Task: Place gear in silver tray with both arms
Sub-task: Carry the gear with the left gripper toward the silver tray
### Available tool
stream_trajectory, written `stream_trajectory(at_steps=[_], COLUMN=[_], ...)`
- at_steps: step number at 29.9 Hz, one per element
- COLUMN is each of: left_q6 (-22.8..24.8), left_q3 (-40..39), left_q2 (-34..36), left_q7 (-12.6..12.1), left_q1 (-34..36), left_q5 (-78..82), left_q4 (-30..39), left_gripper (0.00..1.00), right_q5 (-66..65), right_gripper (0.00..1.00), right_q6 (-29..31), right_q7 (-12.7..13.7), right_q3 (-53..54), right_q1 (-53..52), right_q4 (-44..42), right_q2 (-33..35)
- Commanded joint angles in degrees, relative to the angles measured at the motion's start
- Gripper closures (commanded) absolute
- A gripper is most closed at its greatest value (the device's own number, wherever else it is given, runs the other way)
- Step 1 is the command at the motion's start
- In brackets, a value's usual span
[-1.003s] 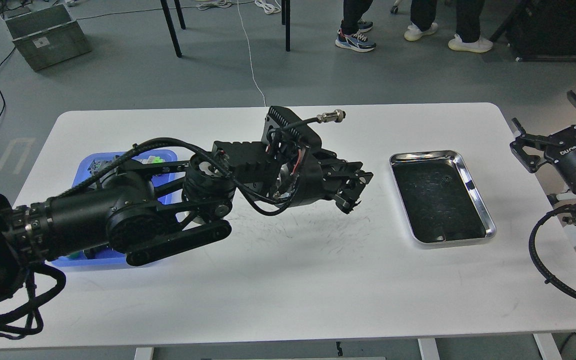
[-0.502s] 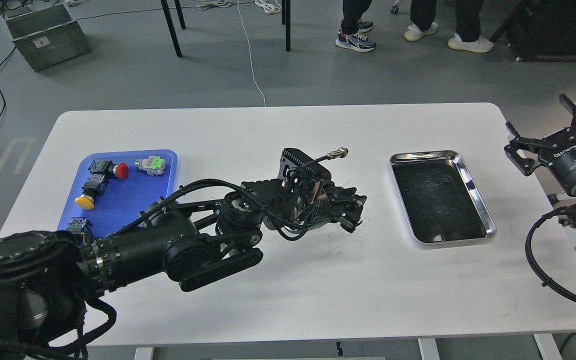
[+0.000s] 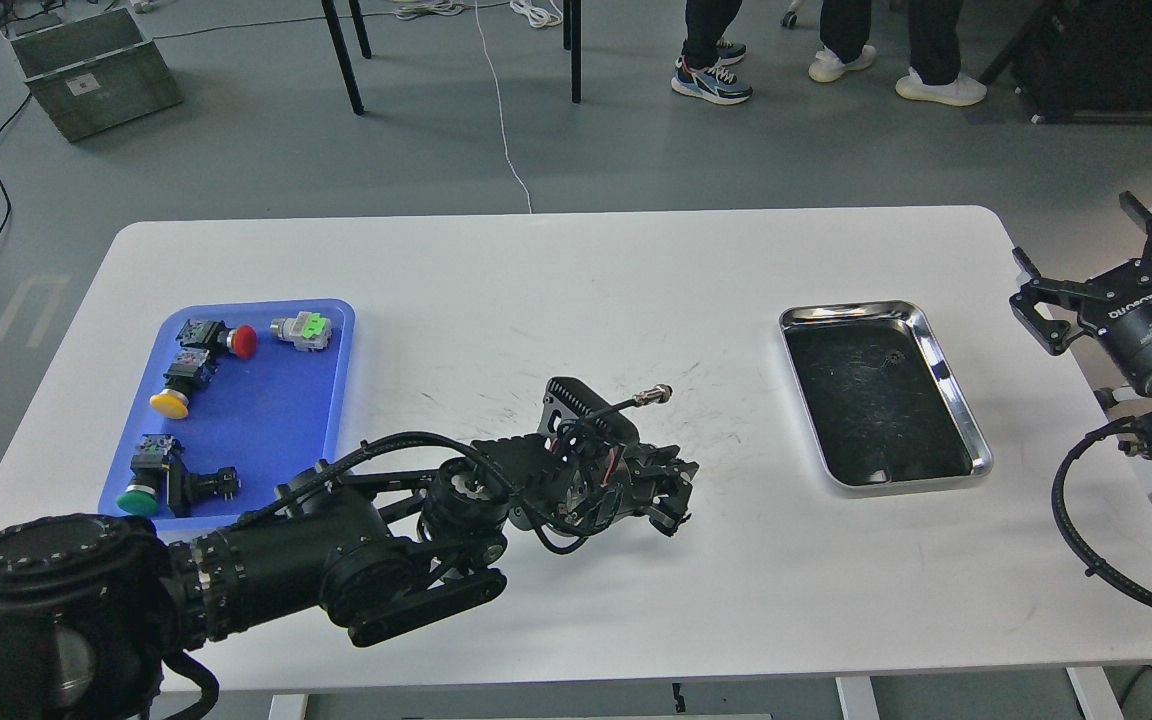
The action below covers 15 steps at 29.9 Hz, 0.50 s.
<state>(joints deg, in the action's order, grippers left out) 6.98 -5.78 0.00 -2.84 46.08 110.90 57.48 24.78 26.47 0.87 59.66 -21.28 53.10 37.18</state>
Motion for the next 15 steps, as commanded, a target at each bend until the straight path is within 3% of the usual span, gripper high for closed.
stream_trajectory(at_steps=[1,8,15], left_q6=[-1.96,-7.41,-9.7], left_q3=[-0.29,-0.38,-0.38], left_q2=[0.0,0.0,0.0], left_q7=[0.11,0.29,1.78], left_q1=[-0.55,-0.81,-1.25], left_q5=[-0.16,-2.7,-3.67], left_q4=[0.0,0.26,0.7], left_gripper=[0.86,0.77,0.53], right_q5=[0.0,0.0,0.0], right_gripper=[0.02,0.02,0.02], right_q6=[0.16,0.07,0.07], right_q7=[0.01,0.01,0.01], right_q3=[-0.16,-0.16,-0.16], right_q1=[0.27,0.36,0.45], right_q4=[0.08,0.08,0.08], right_q2=[-0.44,-0.71,-0.88])
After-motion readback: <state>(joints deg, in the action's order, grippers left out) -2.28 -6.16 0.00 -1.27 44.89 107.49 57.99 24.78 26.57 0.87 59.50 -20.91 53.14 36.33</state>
